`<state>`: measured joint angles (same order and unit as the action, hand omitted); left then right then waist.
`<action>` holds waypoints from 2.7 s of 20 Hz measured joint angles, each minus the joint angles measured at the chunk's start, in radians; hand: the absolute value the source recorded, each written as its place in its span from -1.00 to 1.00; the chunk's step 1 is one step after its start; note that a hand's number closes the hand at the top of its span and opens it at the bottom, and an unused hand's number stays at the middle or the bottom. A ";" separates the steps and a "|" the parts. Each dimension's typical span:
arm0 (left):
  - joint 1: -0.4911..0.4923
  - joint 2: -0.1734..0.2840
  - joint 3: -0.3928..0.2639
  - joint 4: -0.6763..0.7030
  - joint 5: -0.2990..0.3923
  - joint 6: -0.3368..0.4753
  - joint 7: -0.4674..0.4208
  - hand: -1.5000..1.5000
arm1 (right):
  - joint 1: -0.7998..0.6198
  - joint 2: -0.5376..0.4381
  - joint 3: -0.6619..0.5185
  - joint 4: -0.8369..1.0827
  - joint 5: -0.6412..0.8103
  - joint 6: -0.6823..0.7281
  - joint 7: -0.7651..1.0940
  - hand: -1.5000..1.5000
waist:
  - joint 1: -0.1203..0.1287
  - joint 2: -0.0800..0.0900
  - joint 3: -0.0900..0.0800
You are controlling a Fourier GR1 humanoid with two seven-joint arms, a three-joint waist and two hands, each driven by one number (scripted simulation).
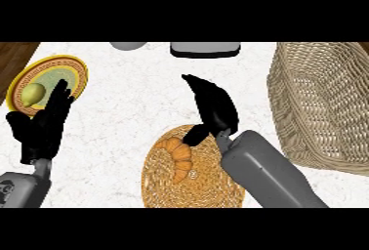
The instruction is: Pick the croissant from the placemat and place it in the basket
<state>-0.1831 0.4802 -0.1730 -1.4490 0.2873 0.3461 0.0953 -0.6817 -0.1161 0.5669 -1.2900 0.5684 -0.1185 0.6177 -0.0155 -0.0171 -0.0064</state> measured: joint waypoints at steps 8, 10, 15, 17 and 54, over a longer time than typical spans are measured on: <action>0.010 -0.016 0.013 0.002 -0.009 -0.011 -0.014 0.00 | -0.056 -0.006 -0.030 -0.244 -0.164 0.394 0.351 -1.00 | 0.000 0.006 0.004; -0.008 -0.020 0.026 0.016 -0.011 -0.021 -0.008 0.00 | -0.024 -0.010 -0.040 -0.316 -0.189 0.420 0.376 -1.00 | 0.001 0.009 0.005; -0.001 -0.041 0.045 0.017 -0.040 -0.043 -0.014 0.00 | 0.052 0.007 -0.061 -0.396 -0.151 0.423 0.366 -1.00 | 0.010 0.013 0.006; -0.005 -0.052 0.050 0.003 -0.056 -0.045 0.001 0.00 | 0.082 0.020 -0.070 -0.401 -0.129 0.422 0.352 -1.00 | 0.012 0.015 0.006; -0.010 -0.184 0.228 -0.024 -0.220 -0.209 0.064 0.00 | 0.295 0.116 0.097 -0.047 0.129 0.020 -0.021 -1.00 | 0.020 0.017 0.006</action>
<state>-0.1935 0.2959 0.0551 -1.4730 0.0672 0.1367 0.1597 -0.3867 -0.0002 0.6635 -1.3371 0.6974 -0.0982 0.5971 0.0043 0.0001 0.0000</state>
